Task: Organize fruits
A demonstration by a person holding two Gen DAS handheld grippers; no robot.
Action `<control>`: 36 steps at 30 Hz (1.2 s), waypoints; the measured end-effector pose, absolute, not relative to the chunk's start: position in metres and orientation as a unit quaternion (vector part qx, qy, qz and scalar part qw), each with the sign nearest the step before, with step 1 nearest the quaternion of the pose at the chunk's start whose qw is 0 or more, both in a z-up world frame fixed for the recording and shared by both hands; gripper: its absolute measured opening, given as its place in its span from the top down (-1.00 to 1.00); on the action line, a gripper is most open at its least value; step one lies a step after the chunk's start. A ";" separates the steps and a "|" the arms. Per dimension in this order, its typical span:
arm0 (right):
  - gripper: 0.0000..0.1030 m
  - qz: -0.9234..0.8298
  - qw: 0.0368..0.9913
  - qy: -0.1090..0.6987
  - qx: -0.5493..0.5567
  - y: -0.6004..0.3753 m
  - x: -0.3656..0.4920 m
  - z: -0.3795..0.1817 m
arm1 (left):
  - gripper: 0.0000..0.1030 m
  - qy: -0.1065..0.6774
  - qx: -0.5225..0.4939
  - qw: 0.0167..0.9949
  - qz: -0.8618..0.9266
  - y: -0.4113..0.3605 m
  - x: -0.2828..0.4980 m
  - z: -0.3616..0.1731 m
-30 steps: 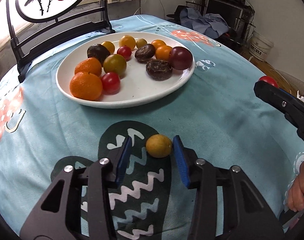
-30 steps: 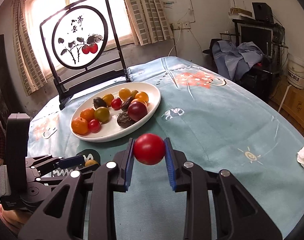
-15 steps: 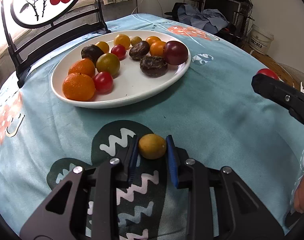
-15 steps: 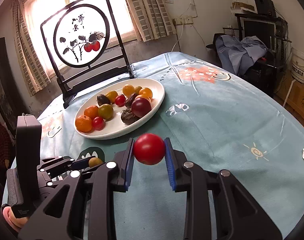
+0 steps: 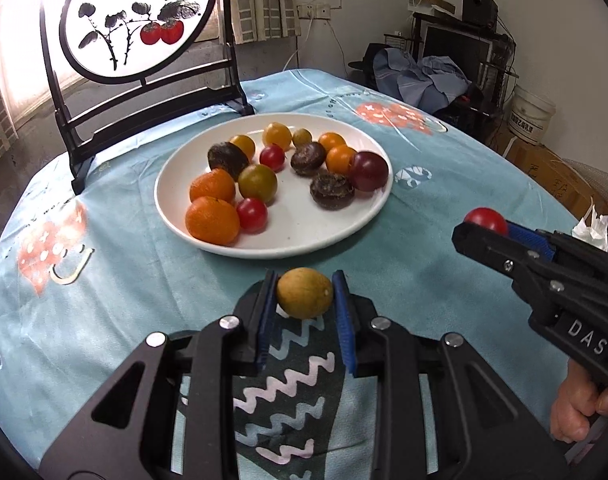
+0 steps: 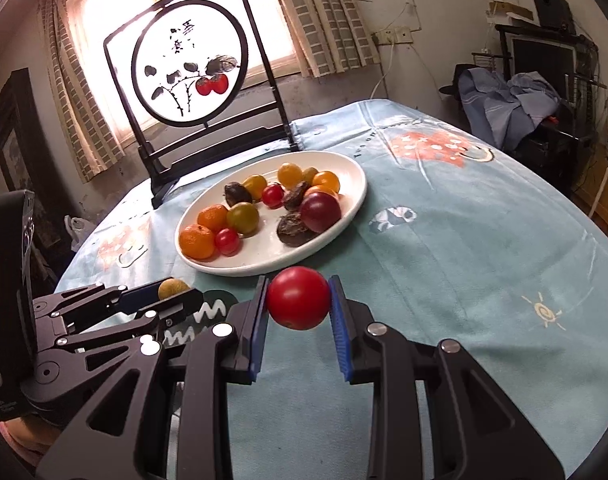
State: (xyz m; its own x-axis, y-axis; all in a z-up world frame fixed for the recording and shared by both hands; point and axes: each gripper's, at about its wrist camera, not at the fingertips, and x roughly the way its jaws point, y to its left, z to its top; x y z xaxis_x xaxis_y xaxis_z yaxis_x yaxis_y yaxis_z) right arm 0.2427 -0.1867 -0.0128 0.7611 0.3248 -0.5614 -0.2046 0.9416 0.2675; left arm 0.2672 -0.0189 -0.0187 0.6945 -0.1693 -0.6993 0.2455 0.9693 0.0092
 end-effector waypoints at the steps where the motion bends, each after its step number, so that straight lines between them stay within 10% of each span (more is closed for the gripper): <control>1: 0.43 0.144 0.936 0.310 0.088 -0.184 0.246 -0.007 | 0.45 0.368 0.045 0.922 -0.110 -0.014 0.272 -0.010; 20: 0.39 0.200 0.911 0.358 0.039 -0.148 0.384 -0.012 | 0.38 0.396 0.021 0.917 -0.033 0.017 0.415 -0.004; 23: -0.31 0.196 0.907 0.371 0.028 -0.146 0.383 -0.013 | -0.61 0.375 0.034 0.926 0.003 0.017 0.408 0.001; 27: -0.39 0.171 0.919 0.356 -0.003 -0.148 0.363 -0.002 | -0.81 0.360 0.038 0.932 0.007 0.019 0.387 0.016; 29: -0.95 0.159 0.925 0.344 -0.020 -0.151 0.349 0.006 | -0.85 0.355 0.039 0.934 0.007 0.020 0.372 0.024; 36: -0.97 0.149 0.938 0.308 -0.058 -0.158 0.269 0.021 | -0.96 0.331 0.044 0.942 -0.021 0.018 0.291 0.044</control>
State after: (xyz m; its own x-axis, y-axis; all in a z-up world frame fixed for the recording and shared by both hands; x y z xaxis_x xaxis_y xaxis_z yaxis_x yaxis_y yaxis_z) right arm 0.2690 -0.1580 0.0214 0.7653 0.2445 -0.5955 -0.3158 0.9487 -0.0164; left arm 0.2909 0.0177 0.0438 0.7803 -0.0107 -0.6253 0.0687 0.9953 0.0686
